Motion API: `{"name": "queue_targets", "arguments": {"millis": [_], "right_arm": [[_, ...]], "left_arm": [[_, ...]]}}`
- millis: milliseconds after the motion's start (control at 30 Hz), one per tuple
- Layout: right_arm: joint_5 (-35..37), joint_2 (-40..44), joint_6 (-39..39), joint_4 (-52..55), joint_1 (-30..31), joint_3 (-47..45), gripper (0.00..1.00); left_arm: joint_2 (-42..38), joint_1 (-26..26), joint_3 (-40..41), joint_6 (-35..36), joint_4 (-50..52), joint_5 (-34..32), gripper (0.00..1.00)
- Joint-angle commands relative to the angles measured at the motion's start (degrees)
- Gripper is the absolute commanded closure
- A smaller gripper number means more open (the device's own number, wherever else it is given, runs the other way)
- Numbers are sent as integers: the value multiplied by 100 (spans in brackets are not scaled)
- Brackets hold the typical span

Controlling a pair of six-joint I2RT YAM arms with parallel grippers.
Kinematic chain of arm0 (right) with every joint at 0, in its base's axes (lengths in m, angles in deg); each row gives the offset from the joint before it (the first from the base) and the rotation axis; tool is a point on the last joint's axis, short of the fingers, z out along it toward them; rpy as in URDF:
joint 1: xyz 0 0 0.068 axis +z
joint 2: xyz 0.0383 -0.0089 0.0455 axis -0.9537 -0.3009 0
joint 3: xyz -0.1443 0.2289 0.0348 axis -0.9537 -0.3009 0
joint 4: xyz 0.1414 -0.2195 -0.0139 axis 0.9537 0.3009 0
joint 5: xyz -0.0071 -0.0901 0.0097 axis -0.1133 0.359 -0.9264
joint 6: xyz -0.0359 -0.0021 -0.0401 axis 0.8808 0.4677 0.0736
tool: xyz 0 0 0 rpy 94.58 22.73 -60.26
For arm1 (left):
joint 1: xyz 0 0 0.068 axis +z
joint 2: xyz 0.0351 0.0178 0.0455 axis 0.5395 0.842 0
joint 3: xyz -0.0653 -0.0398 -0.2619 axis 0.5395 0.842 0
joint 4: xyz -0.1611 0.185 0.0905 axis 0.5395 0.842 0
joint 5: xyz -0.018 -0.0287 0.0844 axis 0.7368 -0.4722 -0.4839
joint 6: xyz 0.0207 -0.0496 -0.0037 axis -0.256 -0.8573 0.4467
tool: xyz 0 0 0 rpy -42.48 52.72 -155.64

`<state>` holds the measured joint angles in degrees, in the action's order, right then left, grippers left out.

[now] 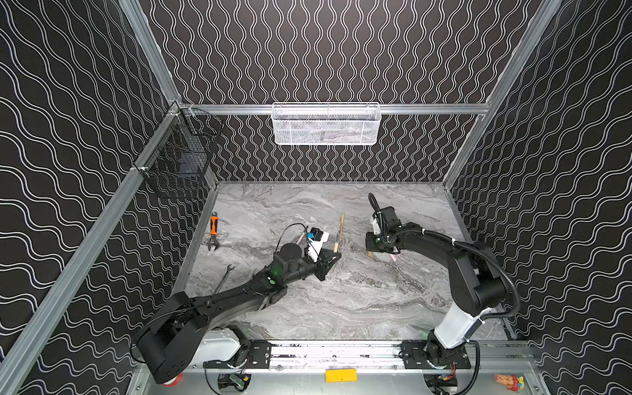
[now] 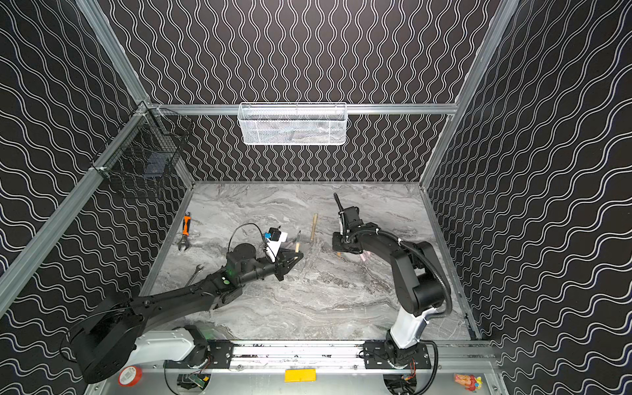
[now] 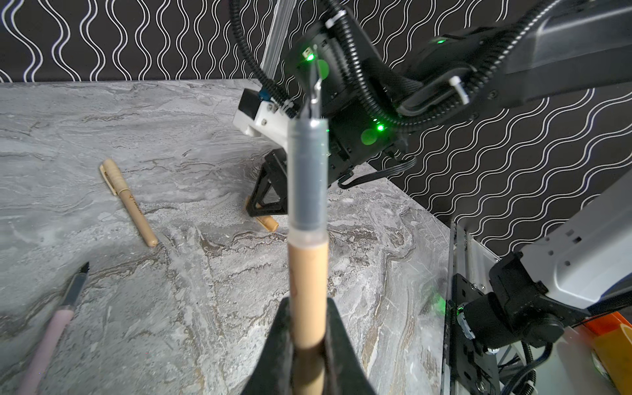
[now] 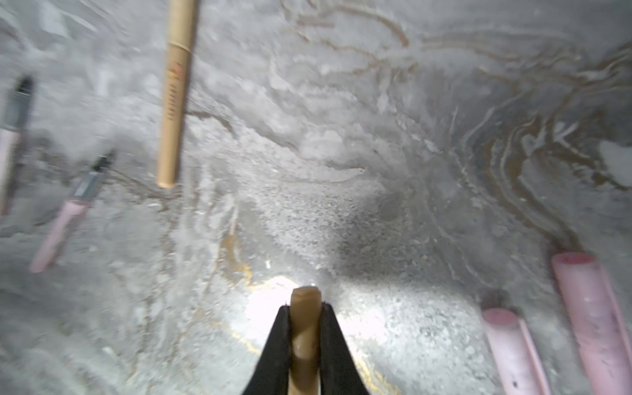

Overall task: Insert pens into pen caps
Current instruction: Pick up the pen cap from the center of the table, then put on the pen cap to the pen.

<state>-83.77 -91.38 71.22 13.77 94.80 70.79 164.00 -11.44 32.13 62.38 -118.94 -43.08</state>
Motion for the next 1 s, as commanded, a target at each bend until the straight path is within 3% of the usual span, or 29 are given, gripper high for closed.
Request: {"name": "queue_targets", "arguments": {"millis": [0,500,967], "right_arm": [[-226,399,-170,-564,33,-173,86],[-62,2888,-197,-3637,993,-1481,85],[-261,3450,-382,-5062,1512,-1734,84]], "left_arm": [[-31,6,-23,129,-89,-118,99],[-153,3,71,-32,-319,-173,99],[-27,6,15,-272,-458,89,99]]}}
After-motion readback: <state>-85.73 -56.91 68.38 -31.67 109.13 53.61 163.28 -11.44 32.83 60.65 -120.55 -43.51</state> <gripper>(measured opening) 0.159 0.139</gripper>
